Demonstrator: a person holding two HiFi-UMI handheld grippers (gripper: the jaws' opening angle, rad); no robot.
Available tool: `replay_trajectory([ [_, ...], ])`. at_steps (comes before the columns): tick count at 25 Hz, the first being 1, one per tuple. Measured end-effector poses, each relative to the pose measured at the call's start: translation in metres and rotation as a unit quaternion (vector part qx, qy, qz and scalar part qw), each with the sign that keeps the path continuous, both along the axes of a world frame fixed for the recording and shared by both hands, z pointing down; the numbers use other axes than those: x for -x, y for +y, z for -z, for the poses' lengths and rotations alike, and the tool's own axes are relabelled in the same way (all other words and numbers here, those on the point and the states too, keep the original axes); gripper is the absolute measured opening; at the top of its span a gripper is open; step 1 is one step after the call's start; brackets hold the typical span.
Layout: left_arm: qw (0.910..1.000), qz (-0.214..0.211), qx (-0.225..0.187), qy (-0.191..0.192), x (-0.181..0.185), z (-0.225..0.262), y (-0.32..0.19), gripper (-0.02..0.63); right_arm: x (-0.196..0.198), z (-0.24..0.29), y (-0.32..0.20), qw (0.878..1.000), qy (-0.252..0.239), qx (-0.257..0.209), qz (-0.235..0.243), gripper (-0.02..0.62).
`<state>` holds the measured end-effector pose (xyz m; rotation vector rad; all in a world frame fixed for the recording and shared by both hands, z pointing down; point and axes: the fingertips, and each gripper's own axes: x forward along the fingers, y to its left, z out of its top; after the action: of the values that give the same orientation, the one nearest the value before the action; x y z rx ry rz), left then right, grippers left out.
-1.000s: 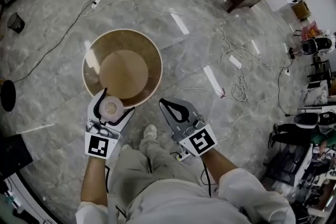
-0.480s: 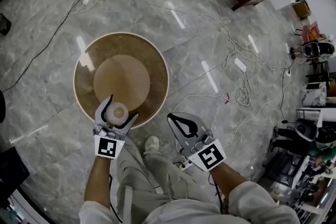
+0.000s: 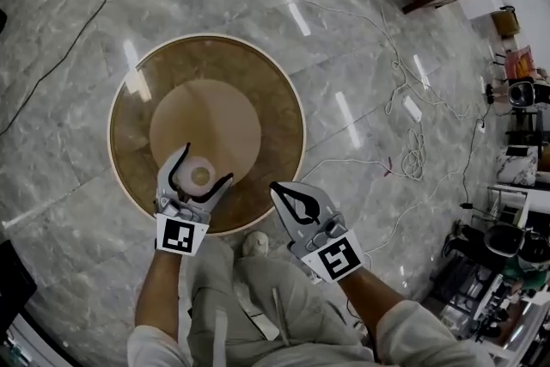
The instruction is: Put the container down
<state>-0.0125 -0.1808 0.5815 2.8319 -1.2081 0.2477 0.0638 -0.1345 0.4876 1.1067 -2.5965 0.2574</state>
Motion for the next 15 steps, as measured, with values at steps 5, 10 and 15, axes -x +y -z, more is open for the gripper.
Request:
replay_trajectory([
  [5, 1.0, 0.0, -0.004, -0.007, 0.004, -0.058, -0.013, 0.426, 0.004, -0.051, -0.014, 1.0, -0.003, 0.002, 0.002, 0.0],
  [10, 0.9999, -0.008, -0.004, -0.011, 0.003, -0.101, -0.012, 0.426, 0.004, -0.088, -0.02, 1.0, -0.007, -0.001, 0.002, 0.002],
  [15, 0.9997, -0.023, -0.007, -0.005, 0.0, -0.133, -0.008, 0.426, 0.005, -0.116, -0.017, 1.0, -0.011, -0.011, 0.004, 0.002],
])
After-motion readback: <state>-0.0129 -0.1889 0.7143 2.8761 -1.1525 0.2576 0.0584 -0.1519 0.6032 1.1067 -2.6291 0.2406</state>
